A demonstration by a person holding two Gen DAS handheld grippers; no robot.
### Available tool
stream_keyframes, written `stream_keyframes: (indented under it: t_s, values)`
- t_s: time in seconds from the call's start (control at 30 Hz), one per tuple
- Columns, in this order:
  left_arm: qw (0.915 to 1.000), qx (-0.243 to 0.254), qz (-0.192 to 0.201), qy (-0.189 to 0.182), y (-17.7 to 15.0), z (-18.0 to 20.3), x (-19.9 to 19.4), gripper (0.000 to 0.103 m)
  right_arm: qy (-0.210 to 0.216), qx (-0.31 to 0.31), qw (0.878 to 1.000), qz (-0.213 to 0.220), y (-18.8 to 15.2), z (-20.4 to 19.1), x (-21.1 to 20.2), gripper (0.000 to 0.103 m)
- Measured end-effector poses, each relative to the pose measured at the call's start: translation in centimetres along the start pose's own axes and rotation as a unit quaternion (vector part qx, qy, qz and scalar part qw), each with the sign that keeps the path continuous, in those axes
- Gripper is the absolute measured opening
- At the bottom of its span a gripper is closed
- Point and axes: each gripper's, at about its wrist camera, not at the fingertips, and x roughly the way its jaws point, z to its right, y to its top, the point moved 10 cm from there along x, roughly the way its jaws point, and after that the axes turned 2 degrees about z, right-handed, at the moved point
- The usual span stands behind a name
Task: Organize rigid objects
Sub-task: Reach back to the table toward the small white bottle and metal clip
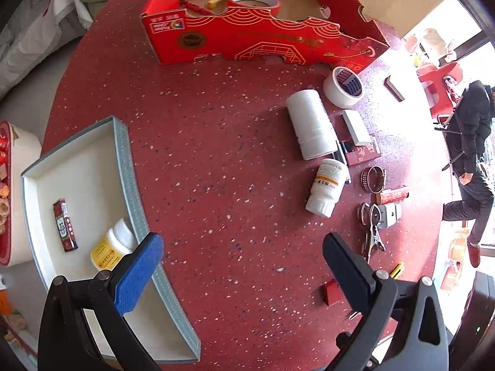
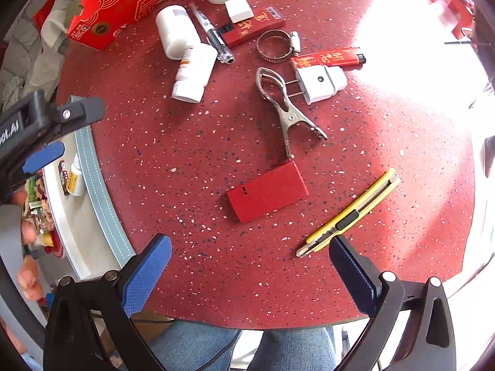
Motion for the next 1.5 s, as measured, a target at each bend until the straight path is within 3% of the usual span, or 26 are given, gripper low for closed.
stream_keyframes:
  t_s: [0.2,0.43,0.67,0.8,1.0,1.23,1.33,1.5]
  values:
    - [0.9997,0.011,-0.013,0.016,2.3,2.7,2.3,0.103,-0.015,0.053,0.998,0.015,1.1,6.8,-0.7,0.103]
    - [0.9976,0.049,-0.023,0.042,2.4,5.0,5.2,0.103,-0.051,0.06,0.996,0.041,6.0,11.7,-1.7,0.103]
    - [0.9944,0.08,-0.022,0.066,2.3,7.5,8.0,0.103,-0.061,0.03,0.996,0.061,10.7,12.3,-2.0,0.103]
    - [0.9942,0.071,-0.025,0.077,2.2,7.2,9.0,0.103,-0.084,0.007,0.994,0.063,12.7,11.8,-1.3,0.103]
    - [0.9949,0.063,-0.023,0.076,2.5,7.3,10.0,0.103,-0.075,-0.011,0.996,0.047,13.9,10.5,0.5,0.103]
    - [0.9943,0.038,-0.002,0.099,2.5,3.6,9.0,0.103,-0.076,-0.035,0.996,0.01,10.6,7.4,3.0,0.103]
    - [0.9938,0.031,-0.003,0.107,2.4,1.8,8.8,0.103,-0.031,-0.041,0.999,-0.019,7.4,6.7,3.0,0.103]
    - [0.9959,0.028,-0.012,0.086,1.9,0.9,8.4,0.103,-0.077,-0.119,0.989,0.039,7.1,7.2,0.9,0.103]
